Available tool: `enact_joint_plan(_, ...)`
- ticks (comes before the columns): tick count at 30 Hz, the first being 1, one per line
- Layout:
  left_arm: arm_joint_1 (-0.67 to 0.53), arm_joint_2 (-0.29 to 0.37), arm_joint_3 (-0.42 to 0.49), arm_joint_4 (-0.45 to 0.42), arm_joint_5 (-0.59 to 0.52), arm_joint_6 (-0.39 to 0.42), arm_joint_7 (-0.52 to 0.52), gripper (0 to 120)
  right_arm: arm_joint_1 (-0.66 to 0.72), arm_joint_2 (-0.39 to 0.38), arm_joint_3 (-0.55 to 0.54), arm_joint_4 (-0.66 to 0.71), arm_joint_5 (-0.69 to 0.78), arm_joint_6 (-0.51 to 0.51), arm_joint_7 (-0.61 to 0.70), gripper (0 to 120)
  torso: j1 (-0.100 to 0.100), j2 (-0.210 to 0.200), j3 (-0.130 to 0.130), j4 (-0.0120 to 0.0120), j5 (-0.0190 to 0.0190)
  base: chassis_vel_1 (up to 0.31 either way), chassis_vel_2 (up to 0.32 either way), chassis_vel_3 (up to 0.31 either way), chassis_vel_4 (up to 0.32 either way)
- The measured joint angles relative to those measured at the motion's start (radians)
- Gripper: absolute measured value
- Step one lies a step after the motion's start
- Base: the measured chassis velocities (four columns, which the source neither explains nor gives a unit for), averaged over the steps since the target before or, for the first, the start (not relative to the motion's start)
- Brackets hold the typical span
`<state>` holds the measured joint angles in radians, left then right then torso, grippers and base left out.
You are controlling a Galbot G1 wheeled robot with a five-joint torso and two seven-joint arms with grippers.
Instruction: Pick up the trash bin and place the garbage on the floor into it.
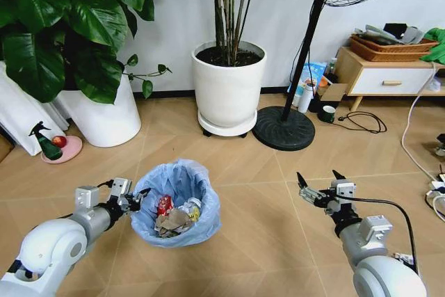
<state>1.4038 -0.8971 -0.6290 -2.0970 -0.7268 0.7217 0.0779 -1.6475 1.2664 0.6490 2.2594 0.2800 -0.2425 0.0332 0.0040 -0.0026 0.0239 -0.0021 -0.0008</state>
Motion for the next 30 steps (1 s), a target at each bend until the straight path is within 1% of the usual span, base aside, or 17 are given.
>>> enact_joint_plan(6,0.0,0.0,0.0,0.001,0.0,-0.001,0.004,0,0.001,0.005,-0.004,-0.004,-0.004,0.001,-0.001,100,0.0,0.0,0.0,-0.0001,0.0001,0.126,-0.133,-0.134,0.124)
enact_joint_plan(8,0.001,0.0,0.0,0.002,0.001,-0.001,0.006,0,0.0,0.008,-0.005,-0.005,-0.007,0.002,-0.001,100,0.0,0.0,0.0,-0.0005,-0.0001,0.131,-0.124,-0.142,0.125)
enact_joint_plan(12,0.002,-0.001,0.0,0.003,0.003,-0.003,0.009,0,-0.001,0.012,-0.007,-0.008,-0.012,0.006,-0.001,100,0.0,0.0,0.0,0.0,-0.0001,0.143,-0.139,-0.128,0.141)
enact_joint_plan(21,0.005,-0.003,0.001,0.003,0.006,-0.005,0.012,0,-0.011,0.021,-0.008,-0.014,-0.019,0.013,-0.002,100,0.0,0.0,0.0,0.0,-0.0001,0.131,-0.144,-0.13,0.139)
enact_joint_plan(25,0.007,-0.004,0.002,0.003,0.009,-0.006,0.014,0,-0.015,0.026,-0.008,-0.02,-0.027,0.019,-0.005,100,0.0,0.0,0.0,-0.0003,-0.0001,-0.009,-0.092,-0.003,0.084)
enact_joint_plan(30,0.012,-0.005,0.002,-0.001,0.013,-0.009,0.018,0,-0.014,0.027,-0.008,-0.022,-0.029,0.021,-0.008,100,0.0,0.0,0.0,0.0,-0.0002,-0.117,-0.066,0.143,0.076)
